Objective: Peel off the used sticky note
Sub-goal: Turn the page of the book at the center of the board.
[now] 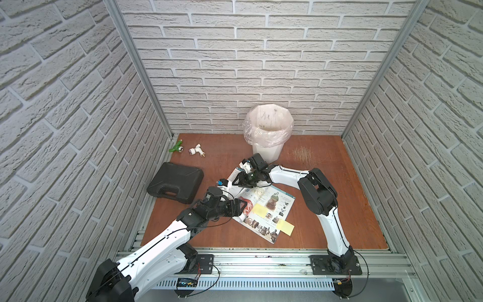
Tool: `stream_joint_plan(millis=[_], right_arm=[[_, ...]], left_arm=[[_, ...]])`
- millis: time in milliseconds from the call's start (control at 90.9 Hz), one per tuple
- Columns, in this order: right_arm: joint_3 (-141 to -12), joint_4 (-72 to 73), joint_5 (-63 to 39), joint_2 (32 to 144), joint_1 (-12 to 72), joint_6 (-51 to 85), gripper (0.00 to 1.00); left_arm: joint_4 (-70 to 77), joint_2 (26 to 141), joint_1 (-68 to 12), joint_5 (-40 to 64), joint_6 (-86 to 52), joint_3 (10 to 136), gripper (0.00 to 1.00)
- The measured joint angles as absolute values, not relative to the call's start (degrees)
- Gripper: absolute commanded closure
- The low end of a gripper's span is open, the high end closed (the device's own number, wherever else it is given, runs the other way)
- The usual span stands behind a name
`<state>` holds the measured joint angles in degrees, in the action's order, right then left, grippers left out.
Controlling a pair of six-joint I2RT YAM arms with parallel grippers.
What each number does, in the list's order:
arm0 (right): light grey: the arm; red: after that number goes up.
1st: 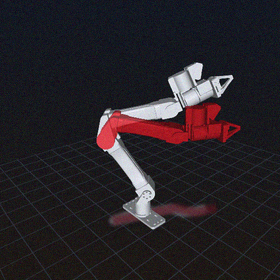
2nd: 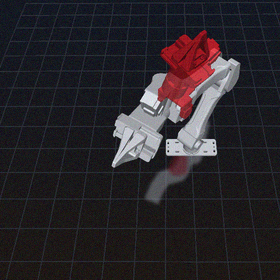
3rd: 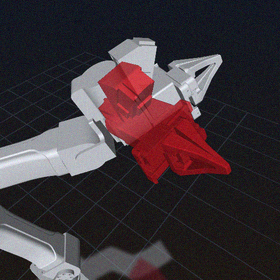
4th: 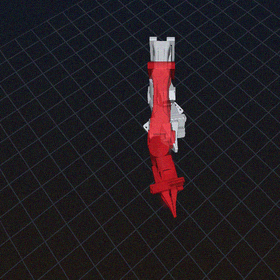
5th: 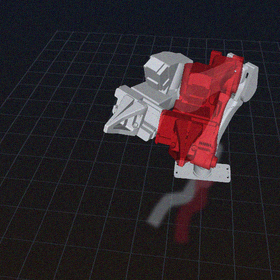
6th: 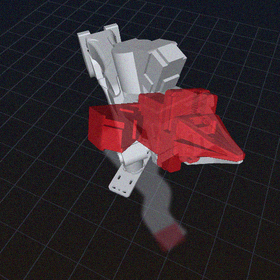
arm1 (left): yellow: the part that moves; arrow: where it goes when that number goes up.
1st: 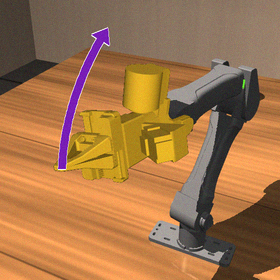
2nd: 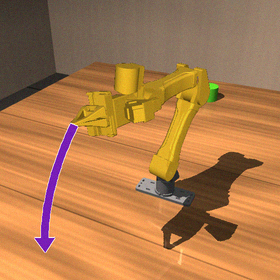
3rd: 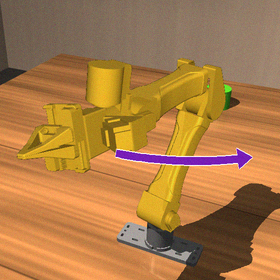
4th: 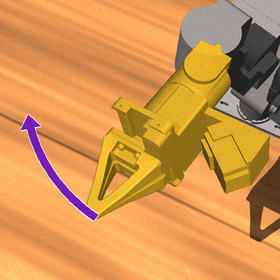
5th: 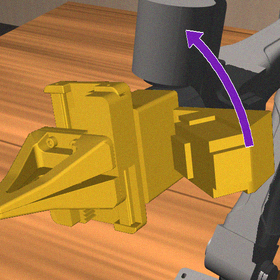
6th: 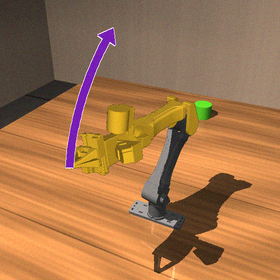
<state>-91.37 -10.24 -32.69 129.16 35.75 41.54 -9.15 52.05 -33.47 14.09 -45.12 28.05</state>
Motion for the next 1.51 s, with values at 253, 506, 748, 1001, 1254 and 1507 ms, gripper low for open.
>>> stream_joint_plan(millis=[253,506,748,1001,1254,1507], right_arm=[[-91.5,-10.2,-33.4,130.1,35.7,41.6,0.5],[-93.8,-10.9,-34.0,130.4,35.7,41.6,0.5],[-95.4,-12.1,-34.3,130.4,35.7,41.6,0.49],[-97.6,-16.7,-33.1,128.4,35.1,40.4,0.44],[-94.1,-19.8,-29.9,117.2,33.1,38.8,0.43],[-79.4,-18.8,-27.3,101.2,31.8,38.8,0.43]], left_arm=[[-2.0,68.6,-41.9,13.2,-44.6,36.0,0.22],[3.3,80.6,-43.6,13.3,-44.7,38.4,0.23],[6.0,83.3,-40.2,11.8,-47.6,35.8,0.24],[7.5,80.8,-36.2,10.2,-50.2,30.3,0.23],[9.7,78.8,-34.9,10.1,-51.3,27.8,0.24],[12.1,78.8,-35.0,11.8,-50.5,26.9,0.29]])
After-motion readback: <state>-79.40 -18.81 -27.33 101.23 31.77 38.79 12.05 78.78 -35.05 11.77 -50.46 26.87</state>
